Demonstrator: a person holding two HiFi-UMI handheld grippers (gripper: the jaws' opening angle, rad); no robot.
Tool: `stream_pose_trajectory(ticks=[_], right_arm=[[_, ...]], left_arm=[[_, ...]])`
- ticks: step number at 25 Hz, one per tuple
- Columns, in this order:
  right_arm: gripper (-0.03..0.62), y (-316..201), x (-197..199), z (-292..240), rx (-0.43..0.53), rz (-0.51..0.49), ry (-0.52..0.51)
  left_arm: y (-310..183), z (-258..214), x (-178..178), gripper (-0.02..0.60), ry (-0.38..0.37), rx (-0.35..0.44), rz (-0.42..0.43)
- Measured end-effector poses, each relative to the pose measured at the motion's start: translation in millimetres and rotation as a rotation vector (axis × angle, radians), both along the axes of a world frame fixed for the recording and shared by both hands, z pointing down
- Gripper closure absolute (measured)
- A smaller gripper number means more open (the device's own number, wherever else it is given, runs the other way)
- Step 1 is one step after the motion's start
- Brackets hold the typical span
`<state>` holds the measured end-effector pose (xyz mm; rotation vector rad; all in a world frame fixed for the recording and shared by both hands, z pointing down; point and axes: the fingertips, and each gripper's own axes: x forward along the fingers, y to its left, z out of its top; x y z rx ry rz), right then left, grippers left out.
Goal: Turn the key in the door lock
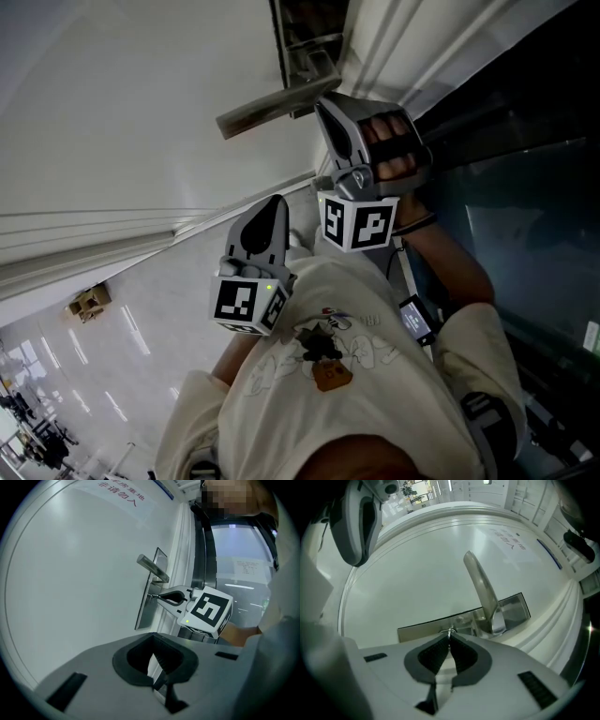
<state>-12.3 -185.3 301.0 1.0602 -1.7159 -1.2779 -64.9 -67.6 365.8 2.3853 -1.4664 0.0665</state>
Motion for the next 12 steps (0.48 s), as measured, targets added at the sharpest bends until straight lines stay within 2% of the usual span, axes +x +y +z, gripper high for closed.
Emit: stream_pose_trajectory(ticks=[4,7,9,12], right_arm=[[0.569,0.7,0.5,-2.0,-0.023,0.000,-0.066],[0.523,6.4,2.2,-8.4,-0.075,-0.022,-0.178],[0.510,13.1,3.5,-12.5,-0.146,-0.047,-0.280],[0.511,25.9,7.5,-19.2,-0.286,-0.096,-0.500]], left_arm=[[0.9,-0.1,-0.9,0.575,-0.002,0.000,-0.001],[1.8,-0.3,-2.1,0.575,-0.003,0.000,-0.003],[2.4,-0.9,-2.6,0.575,-0.001,0.001,-0.005],[3.8,-1.8,-1.9,0.575,0.002,0.000,-0.005]])
